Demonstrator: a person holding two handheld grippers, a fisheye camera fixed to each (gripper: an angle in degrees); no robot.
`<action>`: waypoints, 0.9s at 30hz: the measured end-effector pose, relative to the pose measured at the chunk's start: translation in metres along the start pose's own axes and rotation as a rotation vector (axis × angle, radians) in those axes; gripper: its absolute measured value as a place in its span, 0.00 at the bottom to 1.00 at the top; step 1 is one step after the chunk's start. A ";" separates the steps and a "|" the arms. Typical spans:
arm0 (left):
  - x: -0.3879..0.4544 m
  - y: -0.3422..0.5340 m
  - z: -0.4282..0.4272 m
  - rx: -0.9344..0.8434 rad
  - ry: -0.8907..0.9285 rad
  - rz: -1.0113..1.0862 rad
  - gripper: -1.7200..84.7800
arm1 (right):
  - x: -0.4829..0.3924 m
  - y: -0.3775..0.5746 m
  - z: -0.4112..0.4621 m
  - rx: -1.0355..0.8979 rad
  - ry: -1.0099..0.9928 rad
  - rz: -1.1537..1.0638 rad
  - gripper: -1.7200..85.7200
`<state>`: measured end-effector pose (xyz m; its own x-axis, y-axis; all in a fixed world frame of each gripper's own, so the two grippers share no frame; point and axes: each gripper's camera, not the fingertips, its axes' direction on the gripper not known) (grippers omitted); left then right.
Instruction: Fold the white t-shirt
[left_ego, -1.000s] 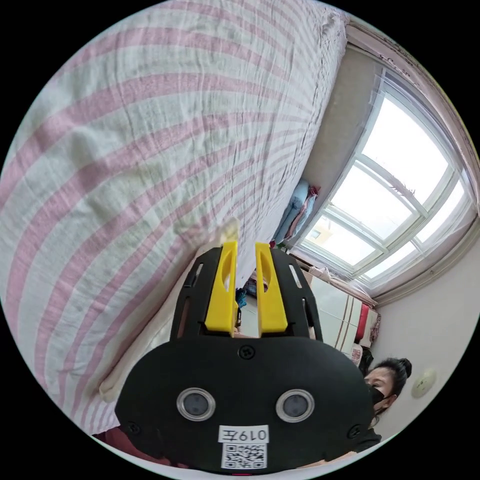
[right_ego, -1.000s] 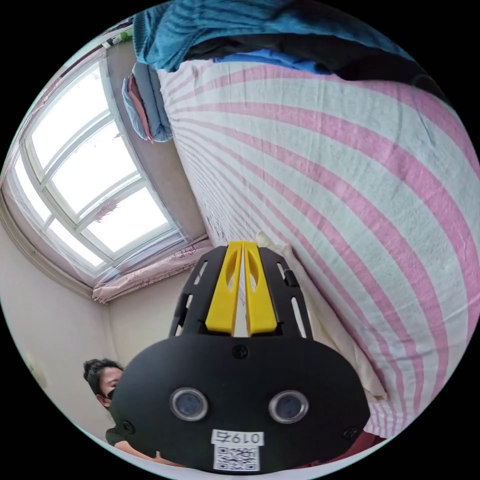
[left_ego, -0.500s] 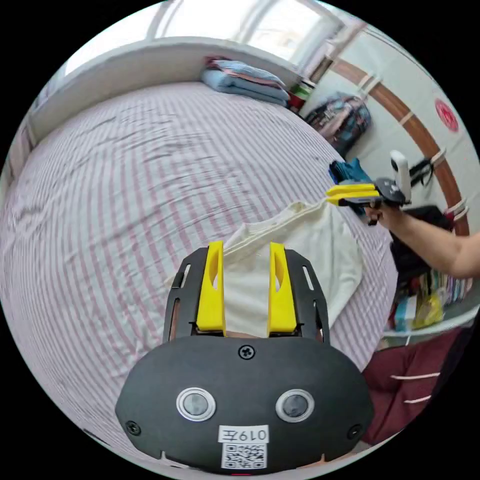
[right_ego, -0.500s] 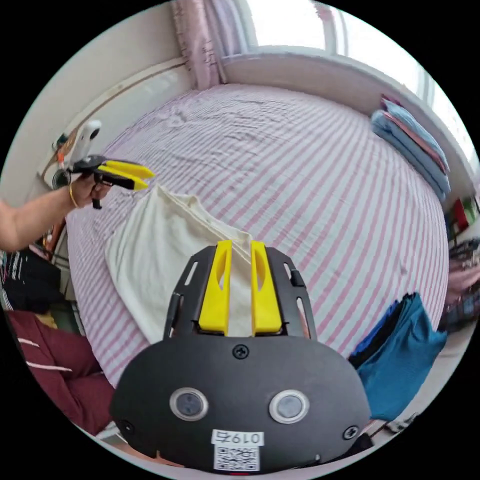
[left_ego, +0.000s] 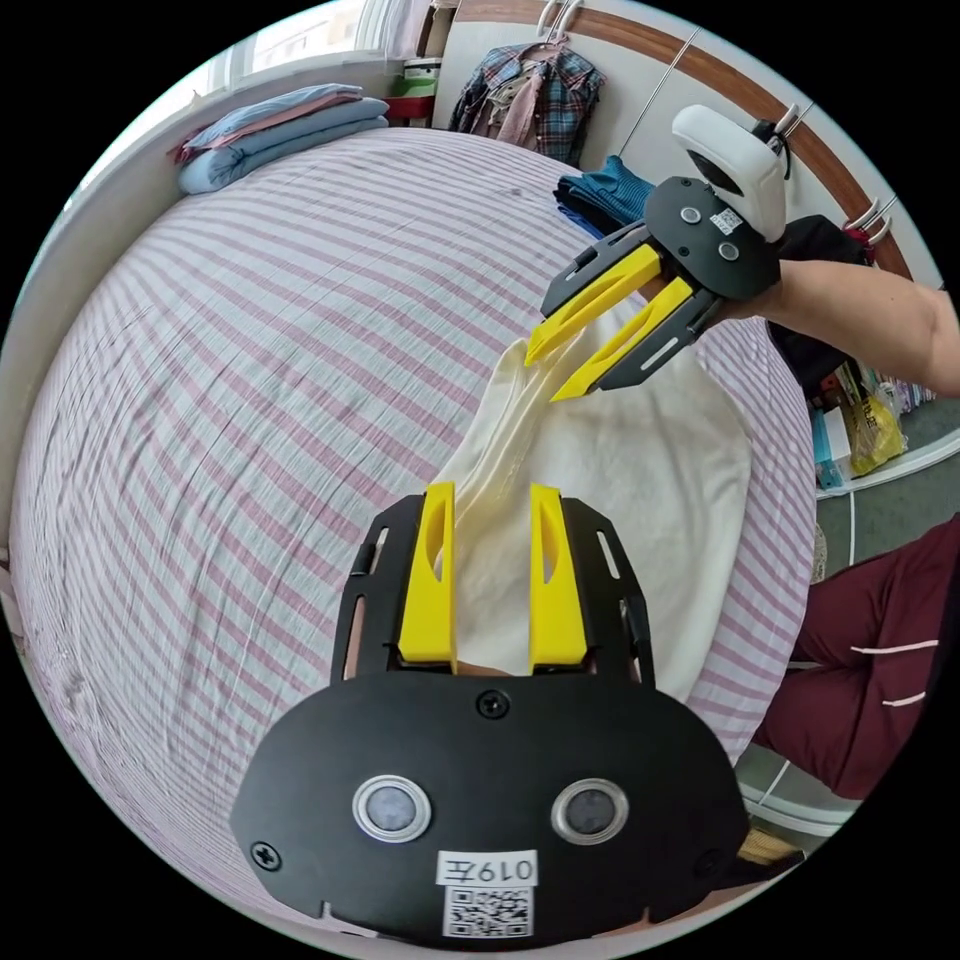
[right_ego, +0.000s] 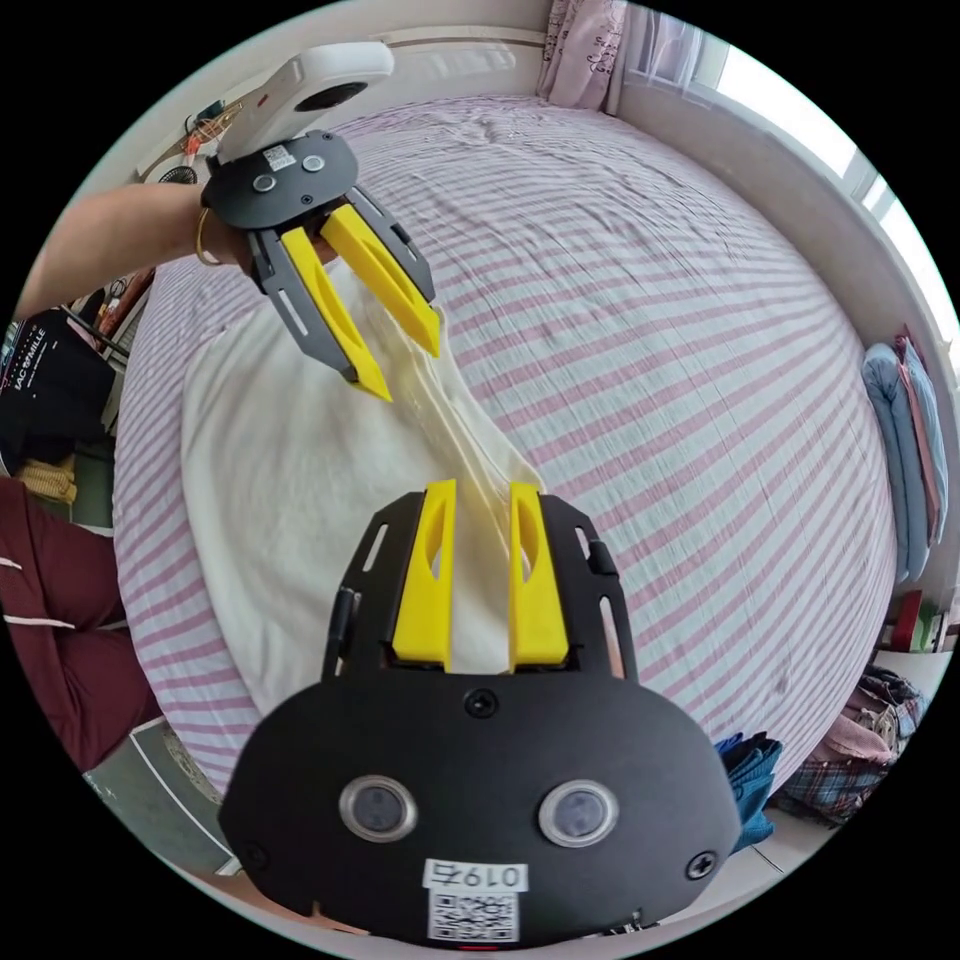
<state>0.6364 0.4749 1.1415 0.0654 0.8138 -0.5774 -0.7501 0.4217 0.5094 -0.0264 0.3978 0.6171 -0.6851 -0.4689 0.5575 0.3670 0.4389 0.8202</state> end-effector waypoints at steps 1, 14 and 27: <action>0.002 -0.002 0.003 -0.013 0.004 0.005 0.12 | 0.000 -0.002 0.000 -0.001 -0.011 0.000 0.11; 0.009 -0.014 0.010 -0.025 0.018 -0.046 0.04 | 0.005 -0.005 -0.001 -0.018 -0.078 0.047 0.02; -0.001 -0.009 0.021 -0.031 0.065 -0.256 0.08 | 0.016 0.032 -0.011 0.008 -0.078 0.243 0.12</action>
<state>0.6565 0.4786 1.1512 0.2141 0.6545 -0.7251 -0.7341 0.5975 0.3225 -0.0191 0.3964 0.6541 -0.6244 -0.2882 0.7260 0.5218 0.5377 0.6622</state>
